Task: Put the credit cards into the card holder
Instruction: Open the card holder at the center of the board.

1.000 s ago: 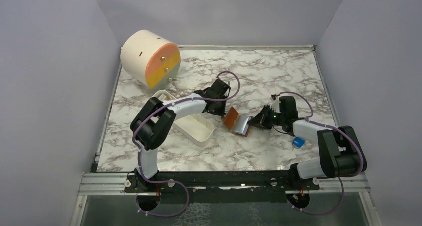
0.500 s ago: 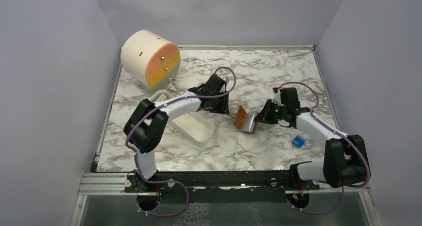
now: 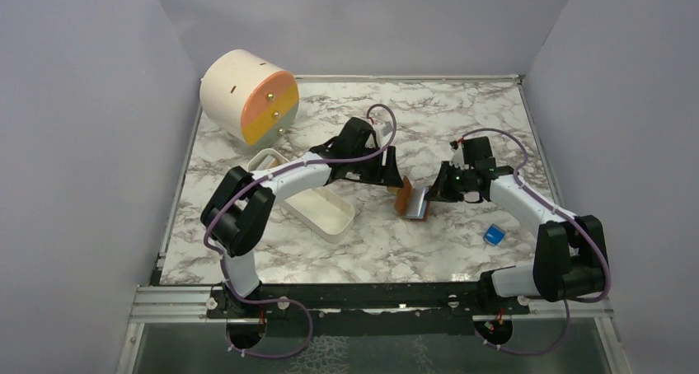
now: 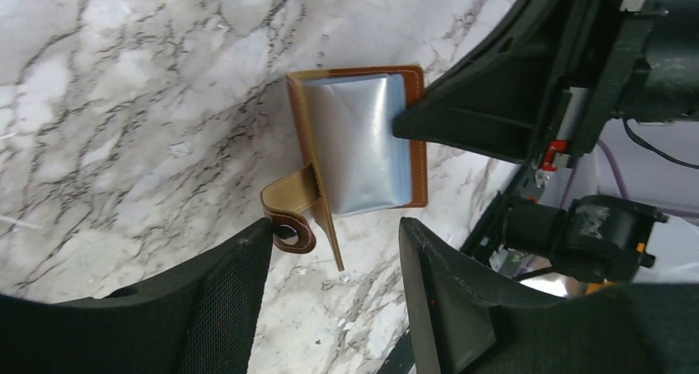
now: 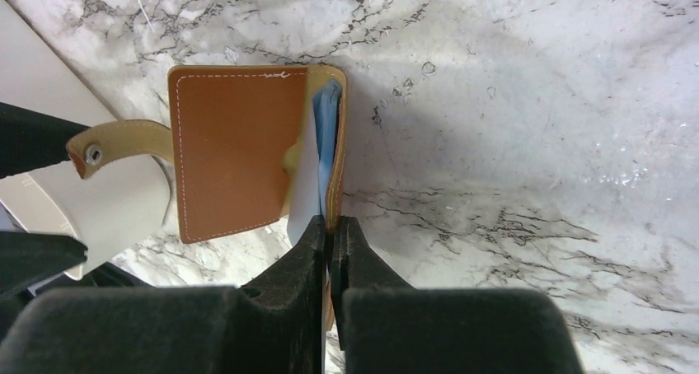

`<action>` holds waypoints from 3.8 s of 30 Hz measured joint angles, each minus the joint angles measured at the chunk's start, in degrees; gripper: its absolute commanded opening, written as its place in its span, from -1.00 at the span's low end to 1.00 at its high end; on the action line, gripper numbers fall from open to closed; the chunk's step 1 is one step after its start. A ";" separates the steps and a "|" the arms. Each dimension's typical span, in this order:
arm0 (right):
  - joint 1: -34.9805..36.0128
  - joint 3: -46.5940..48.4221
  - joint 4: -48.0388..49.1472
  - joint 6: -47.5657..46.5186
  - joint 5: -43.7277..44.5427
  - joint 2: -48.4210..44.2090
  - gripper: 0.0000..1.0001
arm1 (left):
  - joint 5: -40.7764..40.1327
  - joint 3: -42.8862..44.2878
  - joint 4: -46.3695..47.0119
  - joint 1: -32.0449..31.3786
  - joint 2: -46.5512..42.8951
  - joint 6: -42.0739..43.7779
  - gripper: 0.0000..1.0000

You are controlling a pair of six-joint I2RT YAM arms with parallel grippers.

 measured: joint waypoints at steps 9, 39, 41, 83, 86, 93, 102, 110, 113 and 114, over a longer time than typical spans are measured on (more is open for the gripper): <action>0.00 2.25 -3.34 -2.69 0.00 0.00 -0.98 | 6.93 -0.24 4.63 0.00 5.31 0.31 0.22; -0.11 -6.32 8.22 2.51 -9.14 -4.37 -0.84 | 3.58 -4.31 5.88 -0.76 8.50 -0.63 -1.00; -0.11 -7.72 10.10 3.72 -10.08 -5.09 -0.90 | 3.15 -4.81 5.90 -0.96 8.50 -0.81 -1.00; 0.09 -8.72 5.55 1.38 -1.27 -5.79 -0.70 | 0.20 -7.17 6.99 -2.91 6.58 -2.91 -1.00; 0.09 -8.72 5.88 1.22 -2.14 -5.84 -0.71 | 0.20 -7.17 6.99 -2.91 6.58 -2.91 -1.00; 0.09 -9.33 8.26 2.71 -6.51 -7.80 -0.57 | 0.17 -7.17 6.95 -2.91 6.58 -2.89 -1.00; 0.11 -9.46 8.39 3.23 -6.71 -9.35 -0.92 | -0.02 -7.17 6.60 -2.91 6.58 -2.84 -1.00; 0.09 -10.47 10.01 3.58 -6.75 -9.35 -0.82 | -0.04 -7.17 6.58 -2.91 6.58 -2.89 -1.00; 0.09 -10.93 10.88 3.91 -6.73 -9.33 -0.69 | -0.04 -7.17 6.58 -2.91 6.58 -2.89 -1.00; 0.09 -11.13 11.10 4.02 -6.73 -9.29 -0.63 | -0.04 -7.19 6.60 -2.91 6.58 -2.89 -1.00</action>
